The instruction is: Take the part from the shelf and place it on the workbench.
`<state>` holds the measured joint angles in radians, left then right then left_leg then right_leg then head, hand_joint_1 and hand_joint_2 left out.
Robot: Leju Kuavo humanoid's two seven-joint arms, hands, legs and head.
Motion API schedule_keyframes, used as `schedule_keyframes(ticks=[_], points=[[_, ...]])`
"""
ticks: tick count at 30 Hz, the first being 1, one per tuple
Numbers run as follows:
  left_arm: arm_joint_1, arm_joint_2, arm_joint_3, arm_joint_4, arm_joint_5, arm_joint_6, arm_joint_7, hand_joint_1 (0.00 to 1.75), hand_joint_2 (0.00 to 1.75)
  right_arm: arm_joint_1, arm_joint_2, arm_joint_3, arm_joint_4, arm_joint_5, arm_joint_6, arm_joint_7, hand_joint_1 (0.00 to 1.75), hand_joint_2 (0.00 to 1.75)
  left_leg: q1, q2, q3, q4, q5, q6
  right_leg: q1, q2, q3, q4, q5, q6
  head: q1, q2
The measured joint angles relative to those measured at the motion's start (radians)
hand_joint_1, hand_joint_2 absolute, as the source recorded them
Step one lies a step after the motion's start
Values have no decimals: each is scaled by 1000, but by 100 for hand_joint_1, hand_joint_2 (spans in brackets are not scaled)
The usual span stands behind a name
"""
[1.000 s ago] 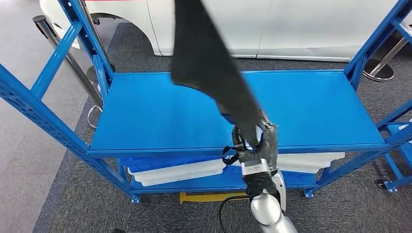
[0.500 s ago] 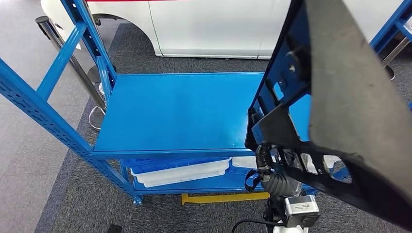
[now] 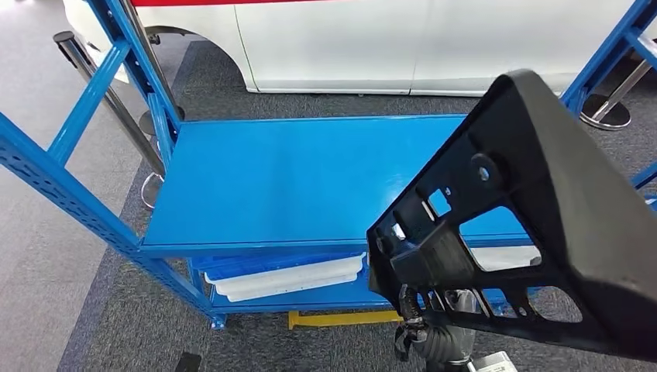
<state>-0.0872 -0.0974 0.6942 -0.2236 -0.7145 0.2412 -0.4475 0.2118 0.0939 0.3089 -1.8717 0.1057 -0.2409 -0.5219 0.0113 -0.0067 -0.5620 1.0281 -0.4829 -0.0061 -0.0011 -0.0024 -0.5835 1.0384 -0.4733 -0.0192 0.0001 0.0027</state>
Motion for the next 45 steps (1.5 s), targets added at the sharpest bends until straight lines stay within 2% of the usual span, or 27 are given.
schedule_keyframes(ticks=[3, 4, 6, 8, 9, 10, 11, 13, 15, 18, 20, 22, 23, 24, 25, 27, 29, 30, 33, 34, 35, 38, 39, 40, 41, 43, 45], points=[[-1, -7, 4, 0, -11, 1, 2, 0, 0, 25, 2, -3, 4, 7, 44, -34, 175, 175, 2, 1, -4, -6, 12, 17, 1, 2, -4, 4, -3, 14, 0, 0], [-2, -9, 4, 0, -14, 1, 4, 0, 0, 32, 3, -3, 4, 14, 50, -39, 175, 175, 4, 3, -6, -11, 18, 25, 0, 3, -11, 23, -23, 20, 0, 0], [-2, -12, 6, -1, -19, 3, 8, 0, 0, 42, 4, -4, 5, 28, 57, -43, 175, 175, 6, 6, -16, -15, 29, 38, -4, 3, -45, 115, -98, 28, 0, 0], [-1, -12, 7, -1, -25, 5, 13, 0, 0, 51, 4, -4, 5, 41, 58, -44, 175, 175, 6, 9, -30, -12, 37, 42, -8, 3, -84, 234, -164, 34, 0, 0], [0, -13, 8, -1, -30, 6, 17, 0, 0, 56, 5, -4, 5, 46, 57, -45, 175, 175, 5, 10, -38, -11, 41, 42, -10, 3, -86, 262, -173, 36, 0, 0], [1, -15, 9, -1, -36, 6, 20, 0, 0, 60, 5, -4, 5, 50, 56, -45, 175, 175, 5, 10, -45, -9, 46, 40, -12, 3, -68, 249, -160, 37, 0, 0], [3, -16, 10, -1, -42, 6, 23, 0, 0, 63, 6, -4, 5, 51, 55, -45, 175, 175, 5, 9, -51, -8, 50, 37, -14, 3, -29, 197, -134, 37, 0, 0], [5, -19, 10, -1, -54, 6, 28, 0, 0, 66, 10, -4, 5, 52, 53, -45, 175, 175, 5, 8, -59, -6, 61, 29, -13, 3, 65, 51, -89, 32, 0, 0], [7, -21, 10, -1, -59, 6, 30, 0, 0, 69, 15, -5, 5, 53, 52, -46, 175, 175, 4, 7, -61, -7, 71, 16, -8, 4, 104, -22, -73, 24, 0, 0], [10, -22, 10, -1, -60, 6, 30, 0, 0, 72, 21, -6, 4, 53, 50, -49, 175, 175, 5, 6, -67, -10, 82, -5, -6, 3, 90, -29, -54, 5, 0, 0], [12, -22, 10, -1, -62, 6, 31, 0, 0, 73, 26, -7, 4, 51, 51, -52, 175, 175, 6, 6, -87, 33, 28, -13, -10, 0, 72, -34, -34, -12, 0, 0], [13, -22, 10, -2, -67, 7, 32, 0, 0, 74, 31, -8, 5, 46, 55, -55, 175, 175, 8, 6, -120, 144, -72, -17, -9, -3, 47, -33, -15, -22, 0, 0], [13, -22, 10, -2, -70, 8, 32, 0, 0, 75, 33, -9, 6, 43, 57, -57, 175, 175, 8, 6, -132, 205, -106, -18, -7, -4, 34, -32, -6, -23, 0, 0], [13, -22, 10, -2, -73, 8, 31, 0, 0, 75, 34, -10, 8, 42, 60, -58, 175, 175, 8, 6, -133, 248, -119, -19, -5, -5, 20, -29, 3, -23, 0, 0], [13, -22, 10, -2, -76, 8, 31, 0, 0, 76, 35, -11, 10, 42, 61, -58, 175, 175, 8, 6, -119, 262, -110, -18, -3, -5, 6, -25, 11, -22, 0, 0], [12, -20, 11, -4, -80, 8, 31, 0, 0, 78, 39, -12, 13, 42, 62, -58, 175, 175, 7, 6, -40, 181, -59, -12, -1, -5, -21, -13, 23, -19, 0, 0], [10, -16, 11, -7, -84, 8, 32, 0, 0, 79, 43, -13, 14, 41, 63, -58, 175, 175, 2, 6, 58, 41, -47, -2, 0, -6, -38, -1, 32, -12, 0, 0], [10, -15, 11, -8, -87, 8, 32, 0, 0, 80, 45, -14, 14, 38, 66, -57, 175, 175, -2, 5, 86, -7, -53, 2, 0, -6, -43, 2, 37, -6, 0, 0], [14, -15, 16, -9, -92, 8, 29, 0, 0, 92, 49, -17, 14, 9, 81, -60, 175, 175, -5, 7, 93, -44, -50, 16, -1, -4, -46, 0, 51, 15, 0, 0], [16, -15, 19, -9, -91, 7, 25, 0, 0, 102, 49, -18, 14, -8, 86, -69, 175, 175, -2, 11, 89, -48, -43, 24, -2, -1, -50, 7, 42, 20, 0, 0], [19, -14, 23, -9, -90, 6, 20, 0, 0, 114, 49, -20, 14, -25, 91, -81, 175, 175, 1, 15, 84, -52, -34, 31, -2, 1, -59, 29, 15, 26, 0, 0], [28, -12, 35, -9, -90, 6, 13, 0, 0, 145, 49, -25, 14, -59, 98, -107, 175, 175, 3, 34, 60, -54, -15, 40, -10, 3, -112, 191, -109, 40, 0, 0], [31, -11, 39, -9, -90, 6, 14, 0, 0, 152, 49, -28, 14, -63, 97, -109, 175, 175, 3, 43, 53, -52, -11, 39, -12, 3, -122, 238, -125, 44, 0, 0], [34, -11, 42, -9, -91, 6, 16, 0, 0, 159, 49, -31, 14, -65, 96, -110, 175, 175, 2, 52, 47, -50, -8, 38, -14, 2, -117, 255, -122, 47, 0, 0], [36, -11, 46, -9, -91, 6, 20, 0, 0, 167, 49, -34, 14, -66, 95, -111, 175, 175, 2, 61, 41, -46, -6, 37, -15, -1, -91, 232, -102, 48, 0, 0], [37, -11, 53, -9, -92, 6, 28, 0, 0, 179, 49, -40, 12, -67, 94, -111, 175, 175, 1, 78, 37, -38, -5, 32, -16, -30, 2, 98, -60, 44, 0, 0], [38, -11, 59, -10, -93, 6, 34, 0, 0, 189, 49, -46, 8, -67, 93, -110, 175, 175, -1, 94, 38, -33, -5, 22, -8, -64, 61, -2, -43, 29, 0, 0]])
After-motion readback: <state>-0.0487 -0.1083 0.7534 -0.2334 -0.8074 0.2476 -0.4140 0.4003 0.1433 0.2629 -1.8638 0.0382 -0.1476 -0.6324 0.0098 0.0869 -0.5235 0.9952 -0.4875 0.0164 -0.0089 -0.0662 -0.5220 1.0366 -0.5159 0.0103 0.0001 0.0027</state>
